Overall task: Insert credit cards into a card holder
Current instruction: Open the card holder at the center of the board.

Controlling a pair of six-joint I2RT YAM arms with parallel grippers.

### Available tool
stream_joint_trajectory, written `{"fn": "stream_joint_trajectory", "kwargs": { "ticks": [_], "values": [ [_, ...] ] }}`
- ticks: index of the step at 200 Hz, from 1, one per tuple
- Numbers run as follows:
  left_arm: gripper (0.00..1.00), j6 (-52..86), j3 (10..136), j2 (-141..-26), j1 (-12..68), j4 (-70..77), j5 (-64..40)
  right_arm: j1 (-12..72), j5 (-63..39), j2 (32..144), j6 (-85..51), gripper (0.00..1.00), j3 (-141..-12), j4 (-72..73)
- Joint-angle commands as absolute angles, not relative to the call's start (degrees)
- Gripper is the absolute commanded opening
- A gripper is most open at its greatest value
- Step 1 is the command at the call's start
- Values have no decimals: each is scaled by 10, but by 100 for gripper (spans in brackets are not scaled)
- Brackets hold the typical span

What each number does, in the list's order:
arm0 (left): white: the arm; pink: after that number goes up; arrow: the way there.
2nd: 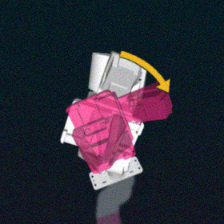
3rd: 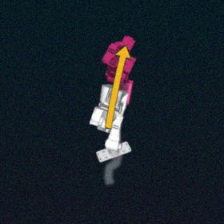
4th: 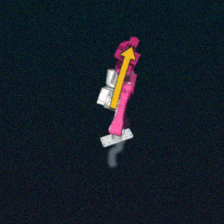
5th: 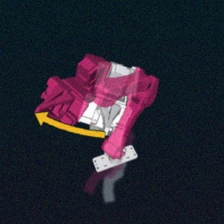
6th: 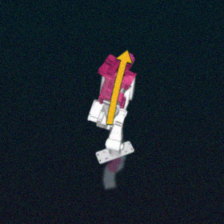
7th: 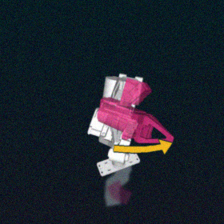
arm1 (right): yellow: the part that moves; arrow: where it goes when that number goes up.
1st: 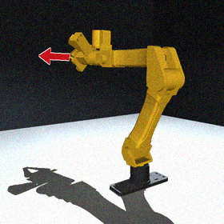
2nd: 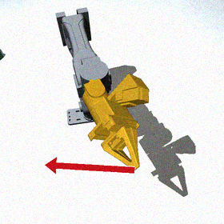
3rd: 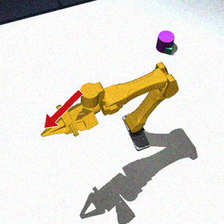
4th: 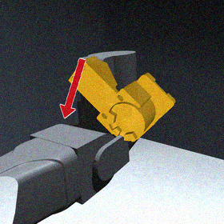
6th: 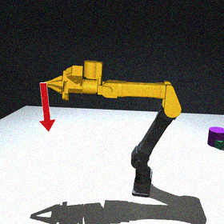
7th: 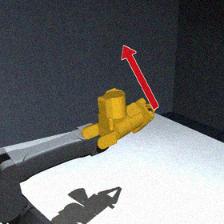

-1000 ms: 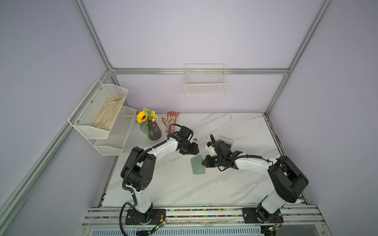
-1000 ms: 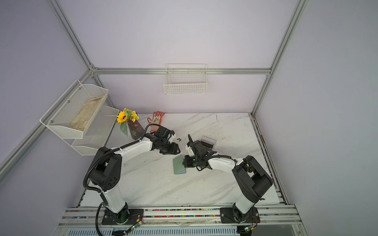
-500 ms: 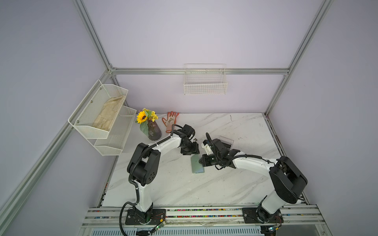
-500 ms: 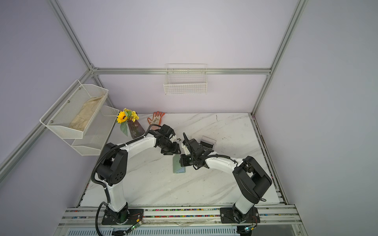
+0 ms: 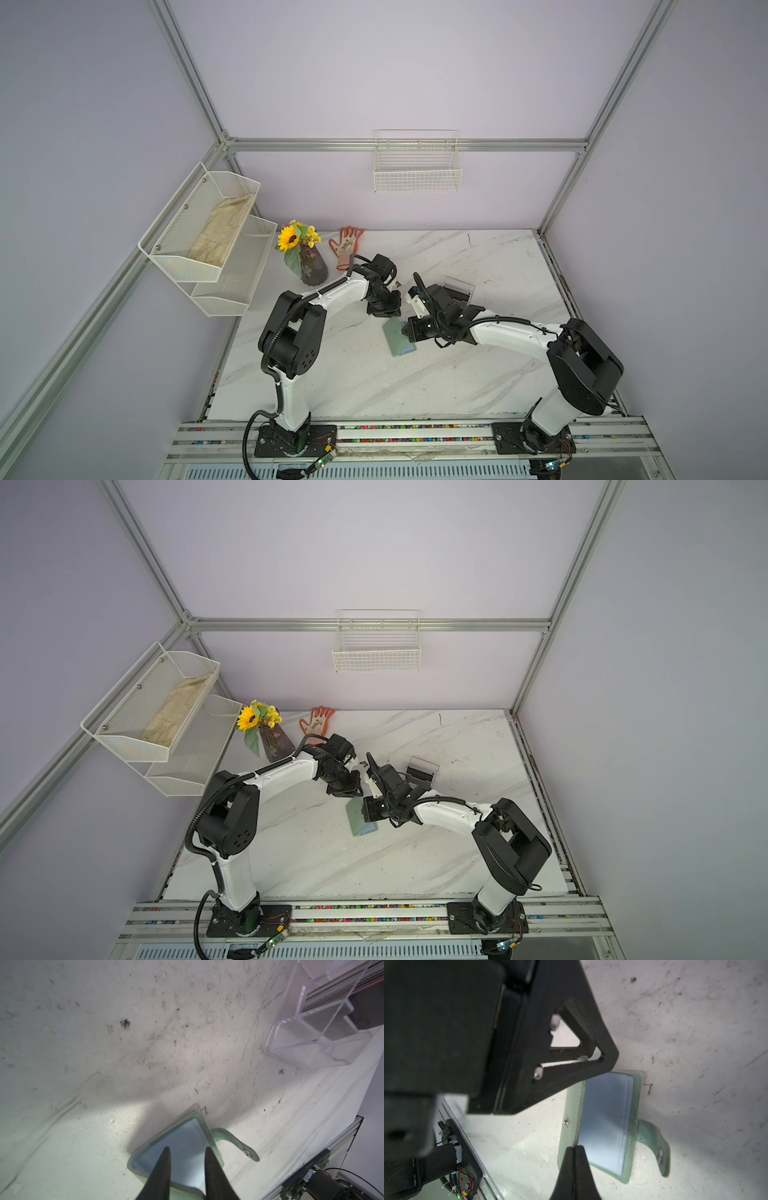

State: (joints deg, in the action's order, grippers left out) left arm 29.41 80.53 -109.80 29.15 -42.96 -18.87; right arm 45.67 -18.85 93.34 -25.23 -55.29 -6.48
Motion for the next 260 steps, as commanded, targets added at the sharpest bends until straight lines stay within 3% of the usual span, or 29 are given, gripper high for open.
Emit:
{"fn": "stream_joint_trajectory", "kwargs": {
  "ticks": [1,22,44,68,145,180,240,260],
  "values": [
    [22,294,844,-1097,294,-436,-198,461,-178,930,-258,0,-560,-62],
    [24,293,844,-1098,294,-436,-202,463,-177,932,-263,0,-557,-57],
    [39,289,848,-1093,294,-441,-201,465,-173,933,-265,0,-559,-57],
    [48,284,858,-1088,294,-461,-189,468,-158,933,-266,0,-566,-68],
    [50,291,887,-1112,296,-520,-173,504,-70,940,-258,0,-602,-118],
    [48,290,894,-1119,298,-529,-170,511,-57,937,-260,0,-602,-115],
    [25,287,892,-1126,300,-531,-169,516,-58,936,-263,0,-601,-108],
    [22,286,890,-1125,300,-531,-168,517,-58,931,-265,7,-599,-104]
  ]
}}
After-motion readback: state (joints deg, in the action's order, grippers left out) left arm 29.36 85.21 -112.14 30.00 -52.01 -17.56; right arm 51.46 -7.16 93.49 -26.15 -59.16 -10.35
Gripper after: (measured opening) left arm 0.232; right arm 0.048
